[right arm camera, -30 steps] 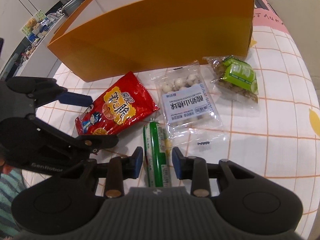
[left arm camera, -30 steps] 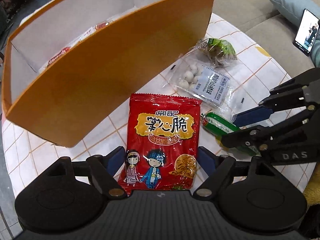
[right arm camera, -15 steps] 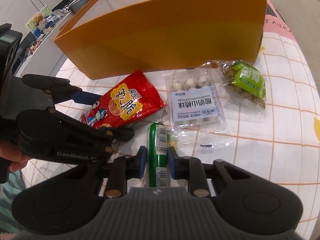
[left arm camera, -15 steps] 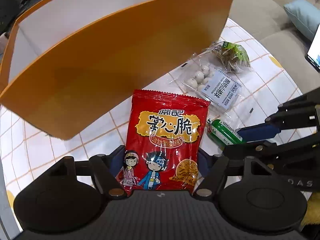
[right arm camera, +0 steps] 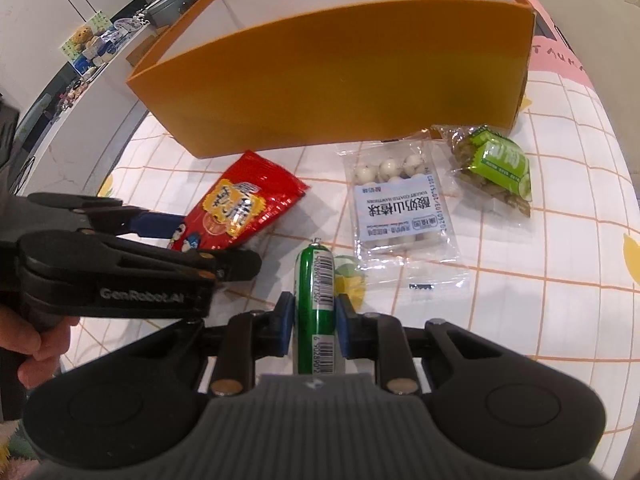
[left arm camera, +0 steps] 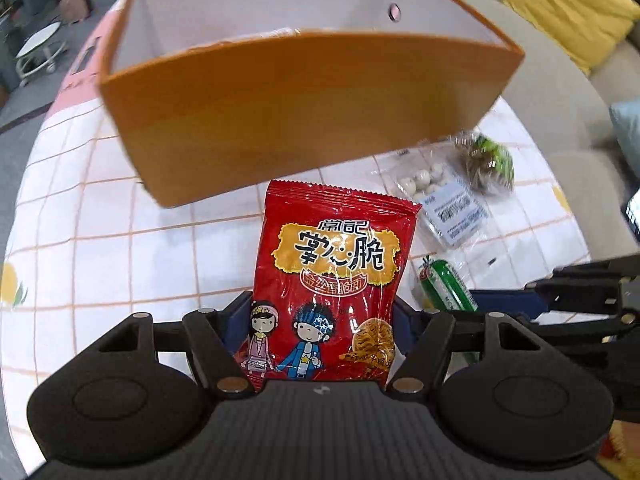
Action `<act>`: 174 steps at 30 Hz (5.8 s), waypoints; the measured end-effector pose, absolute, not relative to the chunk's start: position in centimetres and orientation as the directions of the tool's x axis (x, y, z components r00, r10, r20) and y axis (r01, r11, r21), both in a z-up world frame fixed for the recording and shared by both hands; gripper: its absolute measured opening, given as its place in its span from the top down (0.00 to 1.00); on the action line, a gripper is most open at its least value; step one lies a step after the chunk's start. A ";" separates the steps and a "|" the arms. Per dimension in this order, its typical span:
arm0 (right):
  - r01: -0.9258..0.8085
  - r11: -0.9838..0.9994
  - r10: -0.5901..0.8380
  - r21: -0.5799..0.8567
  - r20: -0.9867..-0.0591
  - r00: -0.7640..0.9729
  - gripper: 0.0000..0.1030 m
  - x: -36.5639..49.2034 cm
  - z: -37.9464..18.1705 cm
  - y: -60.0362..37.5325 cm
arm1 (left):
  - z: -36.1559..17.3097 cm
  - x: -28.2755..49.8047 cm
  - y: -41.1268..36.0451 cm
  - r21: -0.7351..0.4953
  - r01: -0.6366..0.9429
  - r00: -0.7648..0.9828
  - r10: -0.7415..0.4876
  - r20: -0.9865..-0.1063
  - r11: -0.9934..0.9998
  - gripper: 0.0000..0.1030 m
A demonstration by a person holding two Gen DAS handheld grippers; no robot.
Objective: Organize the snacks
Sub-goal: 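Grasp the red chip bag with the left gripper while the right gripper grasps the green sausage, then carry the red chip bag and green sausage over the box and lower them inside, then open both grippers to release the chip bag and sausage into the box, then withdraw both grippers from the box toward the last two snacks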
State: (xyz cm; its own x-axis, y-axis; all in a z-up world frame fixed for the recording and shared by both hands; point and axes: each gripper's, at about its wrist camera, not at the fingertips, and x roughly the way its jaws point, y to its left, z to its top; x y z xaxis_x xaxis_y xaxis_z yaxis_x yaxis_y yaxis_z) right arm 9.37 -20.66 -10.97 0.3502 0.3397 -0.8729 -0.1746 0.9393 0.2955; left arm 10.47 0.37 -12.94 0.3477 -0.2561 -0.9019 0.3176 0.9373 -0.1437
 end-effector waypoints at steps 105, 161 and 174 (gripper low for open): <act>-0.295 0.952 0.065 -0.078 -0.893 0.446 0.48 28.6 -7.3 -19.3 | -8.8 27.6 -2.6 -0.040 0.240 0.393 -0.134 -0.910 0.970 0.13; -0.006 0.999 0.036 0.043 -0.747 0.664 0.14 3.3 -4.9 -27.6 | -7.4 5.1 -3.5 -0.160 0.258 0.600 -0.288 -0.747 0.953 0.17; -0.028 0.999 0.046 0.037 -0.780 0.625 0.20 4.7 -8.2 -27.7 | -10.7 6.3 -4.1 -0.228 0.235 0.529 -0.321 -0.785 0.945 0.18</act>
State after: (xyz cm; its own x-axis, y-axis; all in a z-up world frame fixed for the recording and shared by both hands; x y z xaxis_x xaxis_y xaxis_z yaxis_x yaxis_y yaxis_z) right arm 4.72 -27.70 -8.22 0.6245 0.0464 -0.7796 -0.0284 0.9989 0.0367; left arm 6.27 -4.09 -10.69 0.5291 -0.3214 -0.7853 0.2353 0.9448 -0.2281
